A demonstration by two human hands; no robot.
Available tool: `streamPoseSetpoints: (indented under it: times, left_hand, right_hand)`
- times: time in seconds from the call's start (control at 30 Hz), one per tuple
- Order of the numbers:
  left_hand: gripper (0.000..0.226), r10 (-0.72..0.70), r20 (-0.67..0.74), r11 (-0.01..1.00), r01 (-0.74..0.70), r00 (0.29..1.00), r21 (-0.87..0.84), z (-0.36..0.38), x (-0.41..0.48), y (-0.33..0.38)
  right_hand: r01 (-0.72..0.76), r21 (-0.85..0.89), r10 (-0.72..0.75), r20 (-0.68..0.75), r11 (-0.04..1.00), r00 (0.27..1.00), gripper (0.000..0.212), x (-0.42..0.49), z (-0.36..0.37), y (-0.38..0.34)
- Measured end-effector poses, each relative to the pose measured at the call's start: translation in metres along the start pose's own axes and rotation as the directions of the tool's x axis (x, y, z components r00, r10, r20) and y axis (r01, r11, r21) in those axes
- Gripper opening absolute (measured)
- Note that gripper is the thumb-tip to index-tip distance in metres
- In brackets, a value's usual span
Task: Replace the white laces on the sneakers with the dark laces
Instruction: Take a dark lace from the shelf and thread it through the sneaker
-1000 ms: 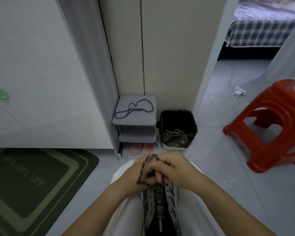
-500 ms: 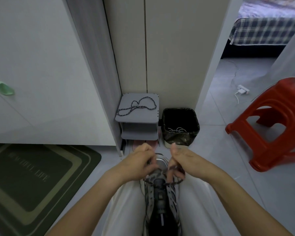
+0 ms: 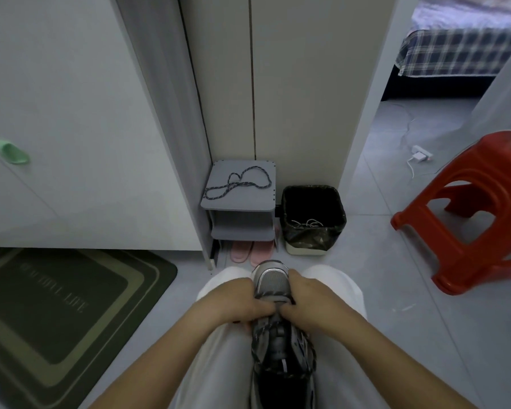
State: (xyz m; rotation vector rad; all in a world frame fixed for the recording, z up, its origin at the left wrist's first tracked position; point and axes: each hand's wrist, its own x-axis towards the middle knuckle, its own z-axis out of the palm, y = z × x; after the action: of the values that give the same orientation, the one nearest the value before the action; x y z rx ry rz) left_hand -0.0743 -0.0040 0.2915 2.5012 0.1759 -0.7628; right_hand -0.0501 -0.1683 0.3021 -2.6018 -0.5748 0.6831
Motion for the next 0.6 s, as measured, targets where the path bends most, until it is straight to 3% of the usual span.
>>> streamPoseSetpoints:
  times: [0.13,0.33,0.5,0.6]
  left_hand:
    - [0.030,0.019,-0.107,1.000,-0.017,0.994,0.015,-0.020,0.020,0.005]
    - [0.034,0.029,-0.214,0.999,-0.025,0.976,0.024,-0.050,0.056,0.018]
    - [0.027,0.010,-0.296,1.000,-0.002,0.955,0.028,-0.060,0.073,0.023]
    - [0.026,-0.005,-0.260,0.999,0.019,0.966,0.051,-0.060,0.079,0.016]
  right_hand:
    - [0.086,0.068,-0.078,-0.112,0.994,0.991,0.051,0.025,-0.012,0.005]
    - [0.035,0.048,-0.026,-0.182,0.998,0.983,0.060,0.071,-0.035,0.009]
    - [0.014,0.056,-0.005,-0.160,0.998,0.987,0.054,0.095,-0.049,0.010]
    - [0.012,0.069,-0.005,-0.098,0.998,0.995,0.050,0.103,-0.044,0.009]
